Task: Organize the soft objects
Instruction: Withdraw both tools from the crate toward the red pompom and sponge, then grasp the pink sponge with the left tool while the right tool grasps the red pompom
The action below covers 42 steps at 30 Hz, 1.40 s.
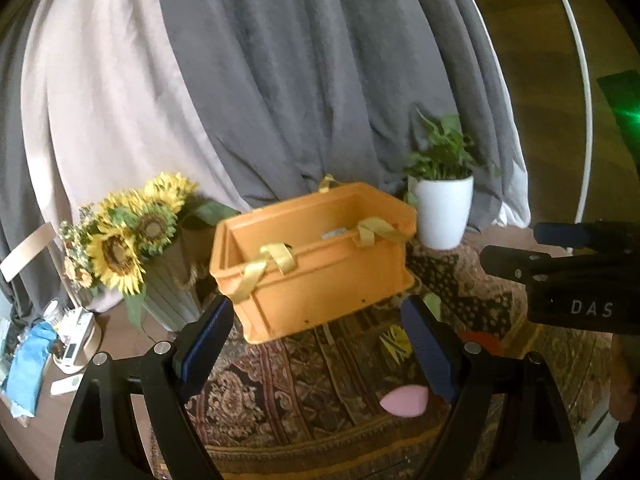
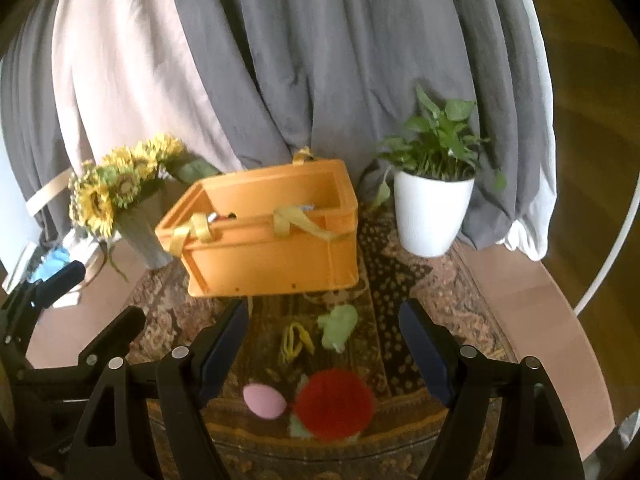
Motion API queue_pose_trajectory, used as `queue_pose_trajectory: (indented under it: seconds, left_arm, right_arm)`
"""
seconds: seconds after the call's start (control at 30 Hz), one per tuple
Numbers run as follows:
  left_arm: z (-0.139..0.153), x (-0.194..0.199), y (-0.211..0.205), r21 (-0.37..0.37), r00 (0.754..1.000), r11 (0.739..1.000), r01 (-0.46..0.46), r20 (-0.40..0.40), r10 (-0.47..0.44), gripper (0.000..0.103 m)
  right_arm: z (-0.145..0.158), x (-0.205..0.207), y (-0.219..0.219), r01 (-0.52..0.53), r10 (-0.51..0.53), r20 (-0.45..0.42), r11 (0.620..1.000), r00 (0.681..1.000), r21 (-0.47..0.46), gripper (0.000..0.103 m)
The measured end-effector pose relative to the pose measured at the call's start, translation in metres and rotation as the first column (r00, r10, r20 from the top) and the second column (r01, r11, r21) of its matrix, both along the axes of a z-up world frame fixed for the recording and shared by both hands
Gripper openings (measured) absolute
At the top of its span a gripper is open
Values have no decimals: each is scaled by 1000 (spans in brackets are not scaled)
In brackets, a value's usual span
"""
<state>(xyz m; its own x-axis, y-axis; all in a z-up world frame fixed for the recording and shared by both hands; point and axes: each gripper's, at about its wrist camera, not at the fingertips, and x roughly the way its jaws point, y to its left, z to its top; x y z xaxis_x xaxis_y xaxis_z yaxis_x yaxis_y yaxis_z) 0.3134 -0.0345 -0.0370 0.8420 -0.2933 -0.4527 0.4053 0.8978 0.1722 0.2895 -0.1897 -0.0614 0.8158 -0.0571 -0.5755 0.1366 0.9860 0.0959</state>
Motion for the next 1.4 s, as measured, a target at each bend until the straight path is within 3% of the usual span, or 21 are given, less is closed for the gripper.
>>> queue_pose_trajectory:
  seconds: [0.43,1.13,1.4]
  left_arm:
    - [-43,-5,-7,30,991,997,70,-116,-66,86]
    - [-131,11,-30,49,941,987,154,-311,-132,86]
    - [-153,15,-37,55,928,979,195,-334,-166,86]
  right_arm:
    - [-54,-1,-8,17,-8,-160,998,987,55,78]
    - [-125,13,-14,6,5,-269,999,963,41,78]
    - [-134,20,-8,-39,43,-276,999,960,17,78]
